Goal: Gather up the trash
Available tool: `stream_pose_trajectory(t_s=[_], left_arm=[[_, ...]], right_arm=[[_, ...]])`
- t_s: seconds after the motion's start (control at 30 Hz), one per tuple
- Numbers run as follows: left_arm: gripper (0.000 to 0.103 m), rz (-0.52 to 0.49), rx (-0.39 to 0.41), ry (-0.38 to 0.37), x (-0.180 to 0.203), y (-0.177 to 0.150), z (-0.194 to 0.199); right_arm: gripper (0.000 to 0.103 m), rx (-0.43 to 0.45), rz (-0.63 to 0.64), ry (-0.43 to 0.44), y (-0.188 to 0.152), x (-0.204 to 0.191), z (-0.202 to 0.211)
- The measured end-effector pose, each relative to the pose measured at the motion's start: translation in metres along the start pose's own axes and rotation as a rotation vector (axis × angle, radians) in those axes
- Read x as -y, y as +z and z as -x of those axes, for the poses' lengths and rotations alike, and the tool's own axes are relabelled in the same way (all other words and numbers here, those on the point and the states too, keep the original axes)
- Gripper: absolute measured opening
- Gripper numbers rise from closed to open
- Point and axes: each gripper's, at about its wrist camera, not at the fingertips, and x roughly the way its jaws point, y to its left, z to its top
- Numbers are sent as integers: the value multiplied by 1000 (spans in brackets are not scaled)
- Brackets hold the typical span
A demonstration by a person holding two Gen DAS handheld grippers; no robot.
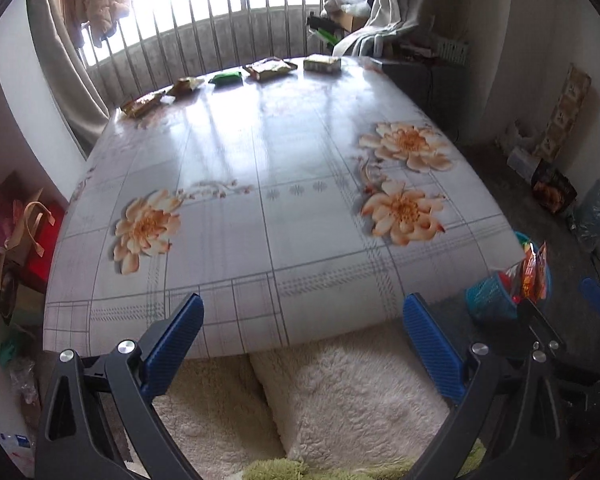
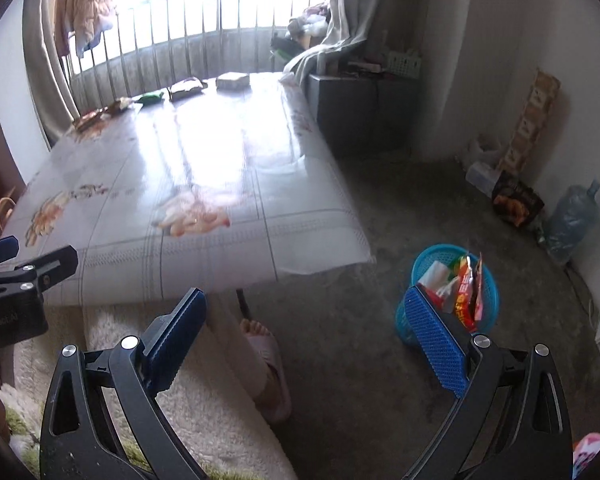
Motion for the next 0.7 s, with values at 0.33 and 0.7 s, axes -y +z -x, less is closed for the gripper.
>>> stream_pose_trajectory(t_s=[0.33,0.7], left_arm=[[98,25,-16,34,-5,5,-5],[98,19,-15,40,-3,6,-6]], right_arm=[[95,-88,-53,-5,-5,8,-16],[95,-83,-64,-55,-5,20,-15]])
